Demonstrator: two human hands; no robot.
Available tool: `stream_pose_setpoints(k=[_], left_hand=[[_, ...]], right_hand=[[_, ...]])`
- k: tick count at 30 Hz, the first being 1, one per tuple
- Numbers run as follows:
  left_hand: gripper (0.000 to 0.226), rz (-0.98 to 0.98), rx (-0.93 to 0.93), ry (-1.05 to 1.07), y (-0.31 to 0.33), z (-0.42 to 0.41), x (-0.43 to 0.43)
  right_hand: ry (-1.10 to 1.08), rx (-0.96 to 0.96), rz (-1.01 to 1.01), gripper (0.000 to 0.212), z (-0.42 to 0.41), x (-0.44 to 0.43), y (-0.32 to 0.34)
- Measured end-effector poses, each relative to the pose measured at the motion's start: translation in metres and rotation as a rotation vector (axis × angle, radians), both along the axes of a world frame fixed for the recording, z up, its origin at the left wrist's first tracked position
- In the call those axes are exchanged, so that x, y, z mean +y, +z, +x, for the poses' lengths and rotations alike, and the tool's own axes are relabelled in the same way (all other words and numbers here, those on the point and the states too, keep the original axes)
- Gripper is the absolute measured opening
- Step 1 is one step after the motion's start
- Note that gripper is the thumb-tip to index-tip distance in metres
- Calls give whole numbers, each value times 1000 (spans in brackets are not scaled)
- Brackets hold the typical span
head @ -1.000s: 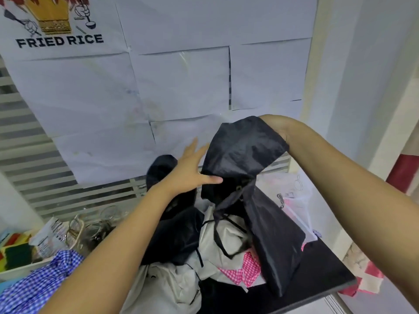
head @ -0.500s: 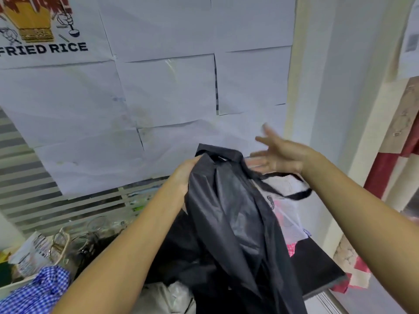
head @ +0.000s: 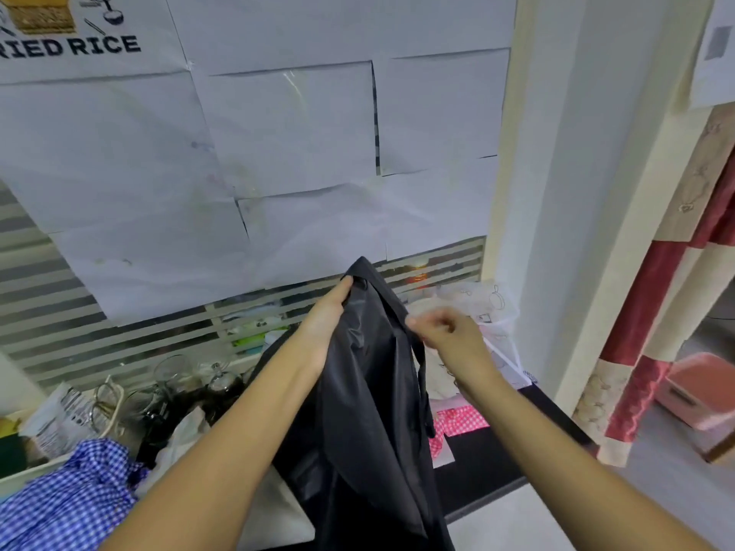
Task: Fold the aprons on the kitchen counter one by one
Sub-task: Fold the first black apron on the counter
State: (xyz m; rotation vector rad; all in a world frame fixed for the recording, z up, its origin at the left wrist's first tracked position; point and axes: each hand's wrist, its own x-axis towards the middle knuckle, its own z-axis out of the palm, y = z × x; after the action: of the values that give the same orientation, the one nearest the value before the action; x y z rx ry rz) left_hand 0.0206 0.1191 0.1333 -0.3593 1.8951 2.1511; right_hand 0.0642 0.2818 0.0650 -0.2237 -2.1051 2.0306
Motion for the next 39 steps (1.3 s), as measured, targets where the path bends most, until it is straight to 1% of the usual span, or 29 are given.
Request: stream_pose_setpoints(k=[1,2,3,5,6,7,8,10,11,12,14,15,18,20,21,22,23,26,28,29,30,31,32,33,35,37,39], left_hand=[[36,0,-12,-10,-5,2,-3],[37,-9,-37,-22,-6,8,-4],[37,-19,-43,-40,-9,14,-6],[36,-6,-28,-102,-12,26,-9],[34,-9,-22,-112,-13,31,-12],[35,-3,-30,-125,-17,37,-17],[35,15,-53,-133,-15,40,-21],[37,35,-120,-141,-15,47,-34],[38,18,-138,-147,-18,47,-41],[38,-8,-144,-151,-16,49,-47],[35,-114,-72,-120,-11,49,-64],[35,-137,-28,-87,-6,48,-75],[40,-54,39,-8,6,38,-114],[39,-6,21,36,-1,33,-138],[36,-3,-9,53,-12,31,-148],[35,-47,-58,46,-28,28,-155],[35,-138,-114,13,-48,27,-159],[37,-412,-301,-92,-103,31,-158],[36,-608,-326,-119,-136,36,-153],[36,-691,-327,-152,-153,38,-149],[38,-721,-323,-173,-167,38,-147],[39,-711,-325,-202,-181,39,-142],[41,-696,-314,-225,-193,38,-138],[43,-698,-291,-258,-201,37,-132],[47,-770,-221,-304,-211,35,-111],[56,-968,-97,-314,-215,33,-88],[60,-1190,64,-336,-219,29,-65]], right_hand=[[74,-20,15,21,10,-8,-4],[153,-67,22,25,18,-17,-9],[226,-132,31,34,21,-23,-17],[361,-228,-25,63,26,-34,-24],[396,-228,-72,79,25,-38,-27],[397,-217,-96,86,24,-41,-31],[392,-196,-119,80,23,-43,-31],[412,-162,-178,35,21,-43,-26],[431,-155,-206,17,19,-41,-20],[450,-161,-209,9,17,-40,-11],[462,-155,-136,10,6,-30,8],[454,-135,-103,11,-1,-23,21],[366,-2,-144,11,-15,9,66],[264,51,-158,11,-21,33,80],[234,36,-112,10,-25,41,74],[211,-11,-40,10,-28,45,61],[196,-84,57,10,-32,47,40],[195,-360,332,16,-40,49,-36],[254,-536,469,21,-37,51,-76],[271,-613,498,20,-31,50,-93],[286,-662,487,15,-26,47,-106],[278,-694,462,16,-21,45,-119],[259,-688,449,22,-19,43,-131],[237,-682,414,23,-18,39,-137],[203,-661,304,19,-20,32,-145],[200,-653,212,14,-21,24,-141],[251,-633,159,11,-23,20,-136]])
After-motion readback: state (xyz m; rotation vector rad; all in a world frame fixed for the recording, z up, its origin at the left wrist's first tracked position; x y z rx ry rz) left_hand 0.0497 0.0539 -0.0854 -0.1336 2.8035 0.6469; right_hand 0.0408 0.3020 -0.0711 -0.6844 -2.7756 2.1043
